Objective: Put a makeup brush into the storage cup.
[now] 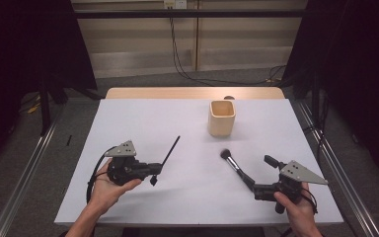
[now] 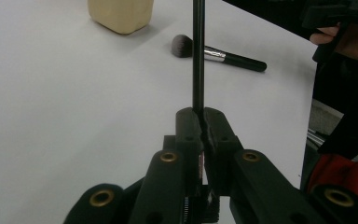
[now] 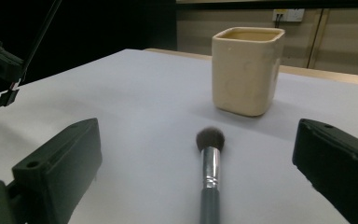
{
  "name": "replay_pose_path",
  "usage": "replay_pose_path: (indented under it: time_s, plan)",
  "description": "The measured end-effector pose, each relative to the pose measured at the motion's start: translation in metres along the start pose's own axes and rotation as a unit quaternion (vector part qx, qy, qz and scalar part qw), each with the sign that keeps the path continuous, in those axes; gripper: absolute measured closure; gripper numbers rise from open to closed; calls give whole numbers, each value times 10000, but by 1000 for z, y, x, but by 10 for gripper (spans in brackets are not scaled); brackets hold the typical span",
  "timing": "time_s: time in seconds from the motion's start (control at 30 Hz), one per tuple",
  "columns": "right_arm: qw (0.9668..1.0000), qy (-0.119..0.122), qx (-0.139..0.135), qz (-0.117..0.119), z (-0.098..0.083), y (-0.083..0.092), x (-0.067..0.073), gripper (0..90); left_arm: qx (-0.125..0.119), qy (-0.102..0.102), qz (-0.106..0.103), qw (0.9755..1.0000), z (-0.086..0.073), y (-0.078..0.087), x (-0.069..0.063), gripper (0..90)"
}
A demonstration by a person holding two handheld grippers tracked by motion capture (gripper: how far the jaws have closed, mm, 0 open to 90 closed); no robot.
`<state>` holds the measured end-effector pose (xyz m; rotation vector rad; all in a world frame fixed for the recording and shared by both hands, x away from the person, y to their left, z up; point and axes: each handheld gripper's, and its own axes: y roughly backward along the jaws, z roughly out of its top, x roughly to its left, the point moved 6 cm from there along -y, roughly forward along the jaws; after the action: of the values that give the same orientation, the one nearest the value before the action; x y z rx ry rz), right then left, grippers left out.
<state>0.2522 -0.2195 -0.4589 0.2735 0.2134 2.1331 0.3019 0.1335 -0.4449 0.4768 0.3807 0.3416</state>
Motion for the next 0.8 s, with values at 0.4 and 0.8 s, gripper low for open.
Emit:
replay_pose_path:
  time_s: [0.4,0.8]
  plan:
    - [9978,282,164,577,12,-18,20,2,234,-168,-221,9993,1,-9,-18,857]
    - [9856,452,756,1444,17,-46,43,2,519,-347,-613,9962,3,-19,-36,857]
